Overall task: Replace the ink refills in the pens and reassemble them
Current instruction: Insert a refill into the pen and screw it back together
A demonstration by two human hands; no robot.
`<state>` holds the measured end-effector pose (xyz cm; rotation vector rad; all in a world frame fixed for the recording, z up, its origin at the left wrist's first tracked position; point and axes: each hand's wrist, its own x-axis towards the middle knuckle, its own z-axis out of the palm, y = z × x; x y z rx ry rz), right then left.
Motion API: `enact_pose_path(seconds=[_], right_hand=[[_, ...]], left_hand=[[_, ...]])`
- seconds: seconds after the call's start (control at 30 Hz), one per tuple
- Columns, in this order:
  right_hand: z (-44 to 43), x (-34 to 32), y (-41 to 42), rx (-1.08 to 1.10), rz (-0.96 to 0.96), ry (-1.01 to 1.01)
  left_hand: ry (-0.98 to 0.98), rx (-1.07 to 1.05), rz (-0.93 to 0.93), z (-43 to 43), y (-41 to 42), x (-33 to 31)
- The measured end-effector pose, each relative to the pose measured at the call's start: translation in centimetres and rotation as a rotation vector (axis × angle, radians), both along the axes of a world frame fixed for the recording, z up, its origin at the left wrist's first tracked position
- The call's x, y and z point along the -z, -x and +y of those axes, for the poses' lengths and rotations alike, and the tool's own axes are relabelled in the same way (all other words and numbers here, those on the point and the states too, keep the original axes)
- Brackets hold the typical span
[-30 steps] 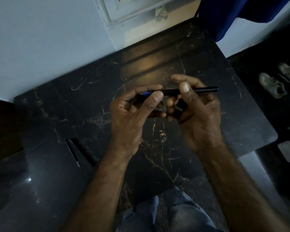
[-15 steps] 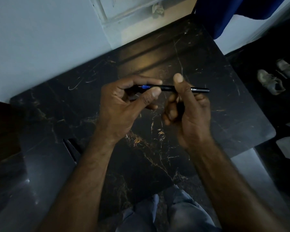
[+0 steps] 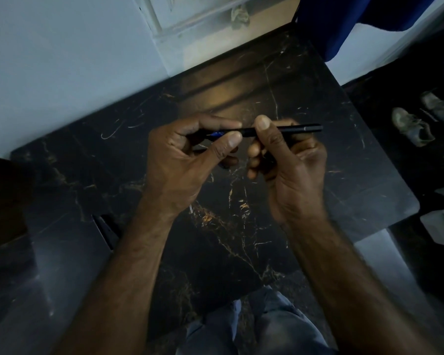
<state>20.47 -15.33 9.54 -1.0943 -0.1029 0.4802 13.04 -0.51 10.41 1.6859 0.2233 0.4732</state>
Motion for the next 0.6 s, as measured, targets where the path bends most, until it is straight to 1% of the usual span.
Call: enact_pose_path(seconds=[0.13,0.2,0.23,0.27,0.3,0.37,0.4,0.43,0.47,0.53,0.6], right_hand=[[0.5,0.3,-0.1,0.058,0.025,0.015],[0.7,0.6,0.0,0.112,0.055,0.033],[0.7,0.8,-0.1,0.141,0.079,0.041],[0.6,1.0,-0.1,0.166,0.104,0.046],[0.4,1.3,-0.3,0.186,0.129,0.048],[-0.1,1.7,-0.5,0.203,0.165,0.056],[-0.3,1.8,-0.6,0.202,0.174,0.059],[-0.4,1.8,-0.7,0.199,0.176,0.059],[-0.5,1.9,-0.7,0.198,0.174,0.062],[-0.7,2.0,-0.7,0.204,0.174,0.071],[-1.0,2.1,-0.8,0.213,0.183,0.072]], left_hand=[[-0.114,0.02,-0.025,0.3,-0.5,0.3],[-0.067,0.089,-0.008,1.7,-0.7,1.5],[-0.022,0.121,0.037,2.6,-0.9,2.5],[-0.023,0.125,0.113,3.4,-1.2,3.7],[-0.099,0.093,0.216,4.2,-1.6,5.1],[-0.406,0.043,0.419,5.4,-2.4,8.1],[-0.578,0.09,0.498,5.9,-2.7,9.6],[-0.72,0.18,0.559,6.1,-3.1,10.8],[-0.822,0.264,0.596,6.3,-3.4,11.7],[-0.922,0.337,0.596,6.3,-3.6,13.1],[-0.958,0.368,0.561,6.0,-3.4,14.0]])
